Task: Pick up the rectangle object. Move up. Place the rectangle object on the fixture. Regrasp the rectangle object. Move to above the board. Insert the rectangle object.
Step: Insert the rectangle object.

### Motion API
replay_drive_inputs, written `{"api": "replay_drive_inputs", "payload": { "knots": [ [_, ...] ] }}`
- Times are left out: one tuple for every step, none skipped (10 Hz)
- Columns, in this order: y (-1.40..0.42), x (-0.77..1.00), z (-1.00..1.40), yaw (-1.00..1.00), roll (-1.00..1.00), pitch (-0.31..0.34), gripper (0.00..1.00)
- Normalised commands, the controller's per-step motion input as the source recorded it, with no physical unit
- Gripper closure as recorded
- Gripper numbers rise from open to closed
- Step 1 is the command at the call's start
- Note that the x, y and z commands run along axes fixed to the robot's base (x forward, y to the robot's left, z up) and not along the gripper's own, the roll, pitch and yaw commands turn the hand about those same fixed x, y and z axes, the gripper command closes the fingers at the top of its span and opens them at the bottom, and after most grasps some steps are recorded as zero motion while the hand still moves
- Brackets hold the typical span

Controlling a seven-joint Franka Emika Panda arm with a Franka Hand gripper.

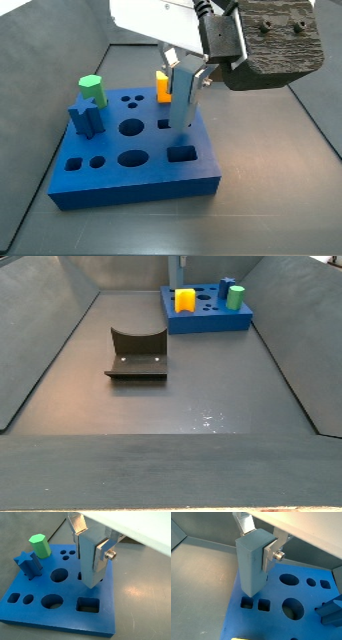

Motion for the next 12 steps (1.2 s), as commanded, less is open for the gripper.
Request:
{"api": "replay_drive_inputs", "payload": {
  "knots": [
    [0.00,0.00,-0.02,0.00,0.00,-0.043,1.00],
    [0.00,0.00,-0.05,0.00,0.00,-0.071,1.00],
    [0.00,0.00,-0.02,0.00,0.00,-0.074,1.00],
    [0.00,0.00,-0.04,0.00,0.00,-0.054,1.00],
    [0.00,0.00,-0.04,0.00,0.00,-0.057,1.00],
    [0.00,0.00,-0.06,0.00,0.00,-0.080,1.00],
    [-0.01,0.00,-0.03,0.00,0.00,-0.077,1.00],
    [0.00,0.00,0.00,0.00,0.00,-0.017,1.00],
    [0.00,0.00,0.00,0.00,-0.03,0.000,1.00],
    [-0.05,0.00,0.00,0.00,0.00,0.000,1.00],
    [-0.17,-0.10,-0.05,-0.26,0.05,0.000,1.00],
    [-0.15,-0.03,-0.23,-0.80,0.00,0.000,1.00]
  ]
}}
